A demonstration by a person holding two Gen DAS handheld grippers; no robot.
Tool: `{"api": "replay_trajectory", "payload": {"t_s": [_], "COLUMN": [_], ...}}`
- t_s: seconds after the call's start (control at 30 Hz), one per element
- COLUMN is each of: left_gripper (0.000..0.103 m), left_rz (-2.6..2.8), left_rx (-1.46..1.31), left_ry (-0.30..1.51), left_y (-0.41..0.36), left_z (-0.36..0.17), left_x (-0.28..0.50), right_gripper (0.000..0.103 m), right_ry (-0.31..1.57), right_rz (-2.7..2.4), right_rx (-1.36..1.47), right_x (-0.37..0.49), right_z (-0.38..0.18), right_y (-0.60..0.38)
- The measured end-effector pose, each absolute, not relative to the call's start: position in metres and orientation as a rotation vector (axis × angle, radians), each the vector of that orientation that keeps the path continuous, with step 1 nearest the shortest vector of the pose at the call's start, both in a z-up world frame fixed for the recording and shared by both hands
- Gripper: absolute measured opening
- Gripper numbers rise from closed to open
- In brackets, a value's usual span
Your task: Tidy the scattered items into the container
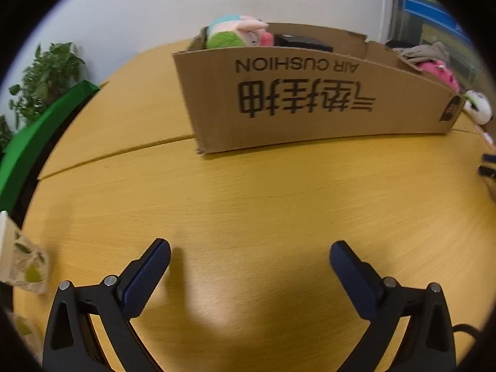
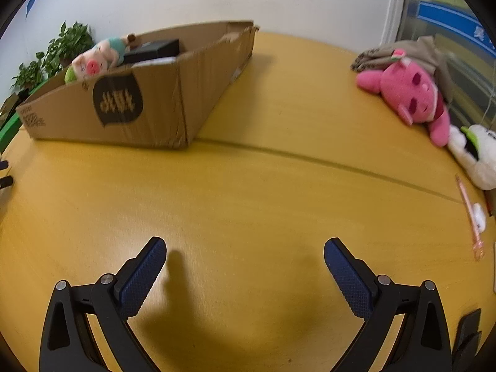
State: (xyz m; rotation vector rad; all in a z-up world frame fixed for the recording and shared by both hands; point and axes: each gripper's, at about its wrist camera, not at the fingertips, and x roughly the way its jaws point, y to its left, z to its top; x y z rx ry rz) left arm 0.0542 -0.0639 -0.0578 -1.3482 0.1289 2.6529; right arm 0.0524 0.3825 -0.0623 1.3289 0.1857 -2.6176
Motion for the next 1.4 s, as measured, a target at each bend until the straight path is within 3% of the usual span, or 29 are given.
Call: {"api": "replay_trajectory", "payload": {"t_s": [1.4], "left_gripper": [0.103], "left_rz": [2.511], "left_rx": [-1.285], "left_ry": [0.223], "left_y": [-0.070], "left_z": [-0.057], "left_x": [0.035], "right_gripper": [0.103], "right_ry": [0.337], "right_rz": [-2.378], "right_rx": [1.198], "right_x": [0.048], "right_z": [-0.060], "right_y": [0.354]}}
